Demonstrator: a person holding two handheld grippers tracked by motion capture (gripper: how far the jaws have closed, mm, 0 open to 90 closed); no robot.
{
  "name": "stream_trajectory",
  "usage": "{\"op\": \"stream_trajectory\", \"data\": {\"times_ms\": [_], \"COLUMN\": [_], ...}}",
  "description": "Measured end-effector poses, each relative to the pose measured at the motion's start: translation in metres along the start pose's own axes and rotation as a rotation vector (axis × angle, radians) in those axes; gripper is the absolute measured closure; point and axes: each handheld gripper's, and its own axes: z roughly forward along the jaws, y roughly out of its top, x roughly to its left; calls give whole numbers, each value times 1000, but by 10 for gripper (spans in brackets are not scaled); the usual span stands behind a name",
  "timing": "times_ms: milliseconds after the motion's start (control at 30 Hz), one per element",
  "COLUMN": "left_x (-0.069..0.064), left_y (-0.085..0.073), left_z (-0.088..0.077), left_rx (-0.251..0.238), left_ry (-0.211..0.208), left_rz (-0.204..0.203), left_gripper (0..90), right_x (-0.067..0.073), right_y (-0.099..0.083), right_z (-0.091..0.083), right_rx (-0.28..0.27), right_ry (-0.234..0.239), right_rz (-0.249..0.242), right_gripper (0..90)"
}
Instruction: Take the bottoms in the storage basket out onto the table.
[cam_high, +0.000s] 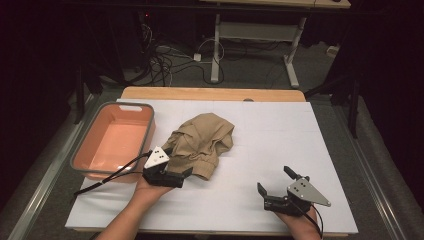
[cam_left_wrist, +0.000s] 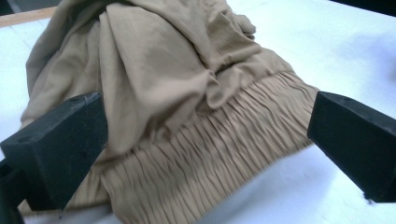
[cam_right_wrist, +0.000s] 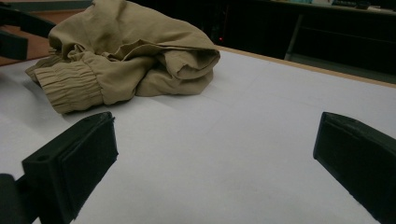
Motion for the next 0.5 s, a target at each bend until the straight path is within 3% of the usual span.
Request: {"op": "stream_trajectory", "data": {"times_ms": [133, 267, 367, 500], "left_x": [-6, -14, -19, -26], "left_y": [-11, -17, -24, -30], "left_z": [-11, -21, -30, -41], "left_rx": [-27, -52, -78, -93], "left_ry": [-24, -17, -38, -26], "left_rz": [-8, 8, 15, 19], "left_gripper": [0, 0, 0, 0], "right_x": [0, 0, 0, 0], "right_y": [0, 0, 0, 0], "right_z": [0, -1, -1, -1], "right_rx": [-3, -5, -8, -10], "right_ry": [0, -4, -4, -5], "right_rz": [1, 2, 1, 8], "right_gripper": [6, 6, 6, 6]}}
